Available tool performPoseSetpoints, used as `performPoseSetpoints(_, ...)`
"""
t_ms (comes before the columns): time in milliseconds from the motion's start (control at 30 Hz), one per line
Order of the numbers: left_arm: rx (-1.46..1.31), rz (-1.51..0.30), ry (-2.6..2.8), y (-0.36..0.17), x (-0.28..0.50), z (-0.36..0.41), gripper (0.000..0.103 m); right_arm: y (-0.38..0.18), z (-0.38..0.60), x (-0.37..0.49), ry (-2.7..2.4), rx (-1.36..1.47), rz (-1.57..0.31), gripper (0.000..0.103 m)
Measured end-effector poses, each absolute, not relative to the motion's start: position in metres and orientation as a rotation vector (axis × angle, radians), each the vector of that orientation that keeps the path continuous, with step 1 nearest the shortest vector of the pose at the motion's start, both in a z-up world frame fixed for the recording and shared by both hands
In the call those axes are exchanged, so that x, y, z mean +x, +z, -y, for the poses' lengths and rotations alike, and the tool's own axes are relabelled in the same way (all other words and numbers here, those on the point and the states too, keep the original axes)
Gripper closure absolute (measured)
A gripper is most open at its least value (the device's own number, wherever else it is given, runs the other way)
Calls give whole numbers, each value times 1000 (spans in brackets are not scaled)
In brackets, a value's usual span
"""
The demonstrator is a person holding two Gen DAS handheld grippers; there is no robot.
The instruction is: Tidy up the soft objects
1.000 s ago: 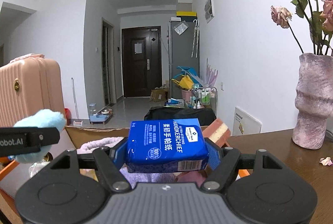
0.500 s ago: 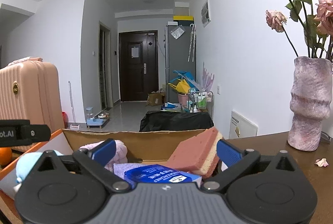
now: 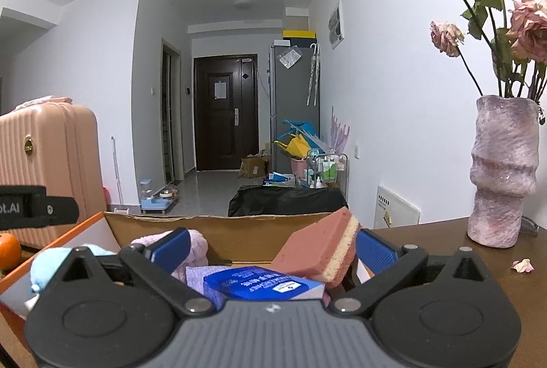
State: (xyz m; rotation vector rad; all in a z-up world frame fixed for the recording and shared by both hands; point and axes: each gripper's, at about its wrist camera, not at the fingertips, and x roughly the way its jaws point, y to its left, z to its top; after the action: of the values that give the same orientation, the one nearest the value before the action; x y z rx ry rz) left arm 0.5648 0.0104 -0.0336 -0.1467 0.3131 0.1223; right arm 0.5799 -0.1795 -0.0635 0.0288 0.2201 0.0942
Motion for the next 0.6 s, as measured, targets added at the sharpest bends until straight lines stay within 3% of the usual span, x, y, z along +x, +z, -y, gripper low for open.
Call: performPoseSetpoints(600, -86, -295, 82, -29, 496, -3, 0, -62, 206, 517, 87, 44, -210, 0)
